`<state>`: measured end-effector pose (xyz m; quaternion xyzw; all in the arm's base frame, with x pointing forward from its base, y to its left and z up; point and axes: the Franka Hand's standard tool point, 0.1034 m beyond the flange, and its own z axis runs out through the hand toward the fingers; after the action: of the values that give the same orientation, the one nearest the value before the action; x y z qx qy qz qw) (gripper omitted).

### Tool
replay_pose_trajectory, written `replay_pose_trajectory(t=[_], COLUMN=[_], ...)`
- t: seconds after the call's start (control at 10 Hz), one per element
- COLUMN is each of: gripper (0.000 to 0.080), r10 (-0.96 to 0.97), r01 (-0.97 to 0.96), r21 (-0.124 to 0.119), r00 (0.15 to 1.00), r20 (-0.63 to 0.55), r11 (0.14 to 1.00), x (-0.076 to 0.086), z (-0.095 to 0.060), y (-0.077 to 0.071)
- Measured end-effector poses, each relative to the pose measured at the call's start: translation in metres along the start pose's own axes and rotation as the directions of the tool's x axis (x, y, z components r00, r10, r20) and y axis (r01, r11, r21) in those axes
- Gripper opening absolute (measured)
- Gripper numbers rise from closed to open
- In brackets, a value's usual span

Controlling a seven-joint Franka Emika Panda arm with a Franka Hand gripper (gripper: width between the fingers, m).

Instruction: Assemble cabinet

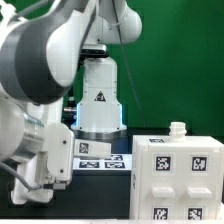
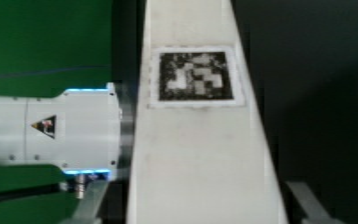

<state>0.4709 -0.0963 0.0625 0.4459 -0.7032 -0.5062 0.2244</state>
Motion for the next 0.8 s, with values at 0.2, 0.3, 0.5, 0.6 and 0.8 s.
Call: replay_pose_trajectory(t=[0.2, 0.3, 0.5, 0.6, 0.8], gripper=[0.0287, 0.0287, 0.0287, 0.0287, 0.0544], r10=[0.006, 0.006, 0.007, 0.007, 0.007], r01=[-0.006, -0.006, -0.007, -0.007, -0.007], r21=[0.004, 0.002, 0.002, 0.002, 0.002], r00=[1.000, 1.000, 1.000, 1.000, 1.000], r20=[-0.002, -0.001, -0.001, -0.001, -0.001], r11=[1.000, 1.000, 1.000, 1.000, 1.000], x=[-0.0012, -0.0007, -0.0005, -0.0004, -0.0004], z=[-0.0003, 0.0004, 0.0006, 0.0007, 0.0007], y=[-0.0006, -0.0009, -0.0010, -0.0011, -0.0011])
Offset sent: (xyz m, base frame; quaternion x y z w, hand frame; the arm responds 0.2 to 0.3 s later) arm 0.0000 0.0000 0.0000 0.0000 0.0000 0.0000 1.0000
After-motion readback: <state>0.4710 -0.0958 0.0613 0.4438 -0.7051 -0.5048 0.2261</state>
